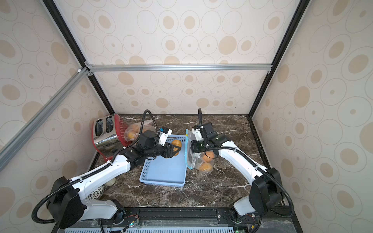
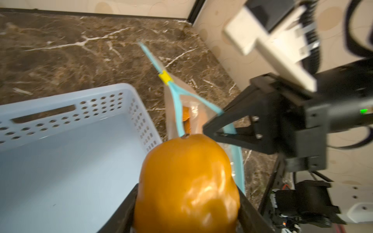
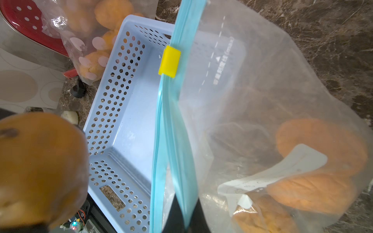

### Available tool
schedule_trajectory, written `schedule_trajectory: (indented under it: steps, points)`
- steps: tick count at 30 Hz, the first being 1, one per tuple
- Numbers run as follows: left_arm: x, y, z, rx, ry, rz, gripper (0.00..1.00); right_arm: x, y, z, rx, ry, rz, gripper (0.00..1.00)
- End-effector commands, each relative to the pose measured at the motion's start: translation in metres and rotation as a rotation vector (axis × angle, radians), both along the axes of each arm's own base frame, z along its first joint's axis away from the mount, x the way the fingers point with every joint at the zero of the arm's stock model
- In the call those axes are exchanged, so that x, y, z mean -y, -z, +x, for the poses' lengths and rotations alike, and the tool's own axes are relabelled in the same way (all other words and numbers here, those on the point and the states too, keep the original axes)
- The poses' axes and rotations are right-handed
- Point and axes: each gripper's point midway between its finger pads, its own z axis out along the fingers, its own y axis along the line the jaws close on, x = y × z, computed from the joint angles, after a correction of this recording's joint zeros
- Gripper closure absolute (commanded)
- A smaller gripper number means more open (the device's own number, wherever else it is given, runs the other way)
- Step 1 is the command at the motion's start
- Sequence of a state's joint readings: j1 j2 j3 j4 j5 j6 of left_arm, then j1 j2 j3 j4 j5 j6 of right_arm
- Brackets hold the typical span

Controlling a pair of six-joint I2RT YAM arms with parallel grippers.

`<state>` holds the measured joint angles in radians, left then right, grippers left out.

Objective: Put the potatoes into a zipper bag and zip it
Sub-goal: Pick up the potato from the basket, then place the potato into the zipper food storage bag.

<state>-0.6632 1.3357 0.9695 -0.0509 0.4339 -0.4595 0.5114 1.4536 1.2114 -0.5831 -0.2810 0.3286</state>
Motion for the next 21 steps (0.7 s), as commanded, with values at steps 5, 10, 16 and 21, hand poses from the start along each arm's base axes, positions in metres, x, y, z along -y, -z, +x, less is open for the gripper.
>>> schedule_trajectory:
  steps: [5,10,16,21]
  points:
    - [0.051,-0.032,-0.005,-0.02,0.134,-0.187,0.54,-0.001,-0.005,-0.006,0.003,-0.008,0.015,1.0]
    - [0.06,0.001,0.005,-0.076,0.109,-0.141,0.54,-0.001,-0.007,-0.007,0.001,-0.01,0.025,1.0]
    - [0.063,0.032,0.017,-0.136,0.061,-0.098,0.51,-0.004,-0.011,-0.012,-0.017,-0.017,0.05,1.0]
    - [0.065,0.049,0.026,-0.167,0.036,-0.038,0.49,-0.008,-0.02,-0.02,-0.033,-0.032,0.094,1.0]
